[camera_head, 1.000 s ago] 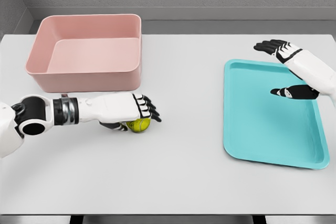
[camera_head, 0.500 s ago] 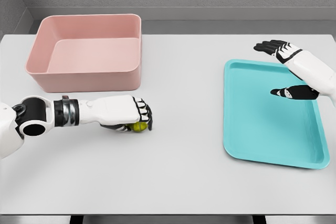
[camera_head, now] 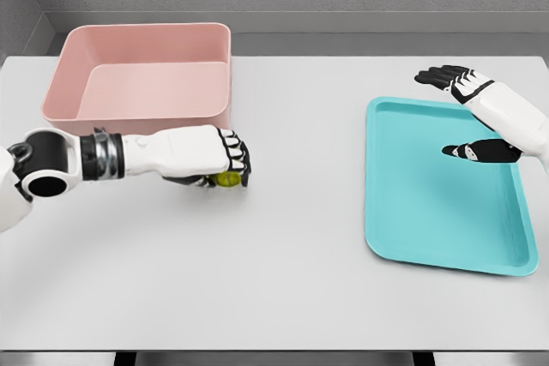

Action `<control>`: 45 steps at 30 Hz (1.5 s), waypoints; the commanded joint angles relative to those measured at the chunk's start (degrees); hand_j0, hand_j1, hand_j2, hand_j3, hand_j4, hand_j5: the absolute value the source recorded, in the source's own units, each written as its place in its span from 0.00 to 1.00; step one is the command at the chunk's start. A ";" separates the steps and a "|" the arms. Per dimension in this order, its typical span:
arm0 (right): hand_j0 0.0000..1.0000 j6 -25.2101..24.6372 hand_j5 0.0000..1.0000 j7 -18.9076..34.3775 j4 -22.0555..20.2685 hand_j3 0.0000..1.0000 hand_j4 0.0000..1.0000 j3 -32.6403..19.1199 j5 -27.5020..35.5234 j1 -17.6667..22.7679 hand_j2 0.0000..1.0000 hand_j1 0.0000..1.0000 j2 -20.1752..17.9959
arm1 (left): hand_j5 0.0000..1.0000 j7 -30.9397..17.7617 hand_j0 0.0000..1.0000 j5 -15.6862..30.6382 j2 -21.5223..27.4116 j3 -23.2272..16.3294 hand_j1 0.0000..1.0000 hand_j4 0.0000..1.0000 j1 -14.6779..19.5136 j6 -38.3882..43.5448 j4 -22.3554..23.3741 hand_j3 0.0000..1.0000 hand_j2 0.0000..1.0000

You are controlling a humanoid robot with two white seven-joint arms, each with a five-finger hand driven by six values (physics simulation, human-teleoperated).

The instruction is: Put the tennis from the blue tray into the pink basket with both arms

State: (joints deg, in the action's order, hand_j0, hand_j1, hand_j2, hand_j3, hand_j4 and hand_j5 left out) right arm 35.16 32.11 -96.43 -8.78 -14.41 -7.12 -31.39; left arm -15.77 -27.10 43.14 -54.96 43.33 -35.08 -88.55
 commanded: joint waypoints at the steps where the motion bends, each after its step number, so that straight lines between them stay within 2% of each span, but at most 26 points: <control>1: 1.00 -0.16 1.00 -0.03 -0.08 1.00 1.00 -0.01 0.44 0.00 1.00 1.00 -0.07 | 0.56 0.04 0.56 1.17 0.19 0.03 0.56 0.56 0.09 0.08 -0.04 0.56 0.56; 10: 1.00 -0.16 1.00 -0.03 -0.07 1.00 1.00 -0.10 0.44 0.00 1.00 1.00 -0.07 | 0.56 0.04 0.56 3.19 0.81 0.11 0.56 0.56 3.87 0.08 0.48 0.56 0.56; 22: 1.00 -0.16 1.00 -0.03 -0.08 1.00 1.00 -0.01 0.44 0.00 1.00 1.00 -0.07 | 0.56 0.04 0.56 3.72 1.25 0.47 0.56 0.56 6.42 0.08 1.98 0.56 0.56; 32: 1.00 -0.16 1.00 -0.03 -0.08 1.00 1.00 -0.01 0.44 0.00 1.00 1.00 -0.07 | 0.56 0.04 0.56 4.60 1.25 0.90 0.56 0.56 9.05 0.08 6.90 0.56 0.56; 35: 1.00 -0.16 1.00 -0.03 -0.08 1.00 1.00 -0.01 0.44 0.00 1.00 1.00 -0.07 | 0.57 0.04 0.57 5.13 1.25 1.34 0.57 0.57 10.81 0.08 10.76 0.57 0.57; 41: 1.00 -0.16 1.00 -0.03 -0.16 1.00 1.00 -0.01 0.44 0.00 1.00 1.00 -0.07 | 0.58 0.04 0.58 5.74 1.16 5.03 0.58 0.58 11.43 0.08 18.67 0.58 0.58; 42: 1.00 -0.16 1.00 -0.03 -0.16 1.00 1.00 -0.01 0.44 0.17 1.00 1.00 -0.07 | 0.60 0.04 0.60 5.74 1.25 5.12 0.60 0.60 11.43 0.08 19.20 0.60 0.60; 44: 1.00 -0.16 1.00 -0.03 -0.16 1.00 1.00 -0.01 0.44 0.26 1.00 1.00 -0.07 | 1.00 0.21 1.00 7.14 1.25 5.65 1.00 1.00 11.34 0.08 19.20 1.00 1.00; 45: 1.00 -0.16 1.00 -0.03 -0.08 1.00 1.00 -0.01 0.44 0.26 1.00 1.00 -0.07 | 1.00 0.21 1.00 7.85 1.42 5.65 1.00 1.00 11.16 0.08 19.12 1.00 1.00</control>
State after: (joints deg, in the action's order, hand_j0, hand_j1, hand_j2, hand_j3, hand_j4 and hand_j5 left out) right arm 35.16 32.11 -96.54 -8.79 -14.41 -6.86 -31.43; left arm -15.66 -20.73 44.43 -49.91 54.40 -35.09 -70.23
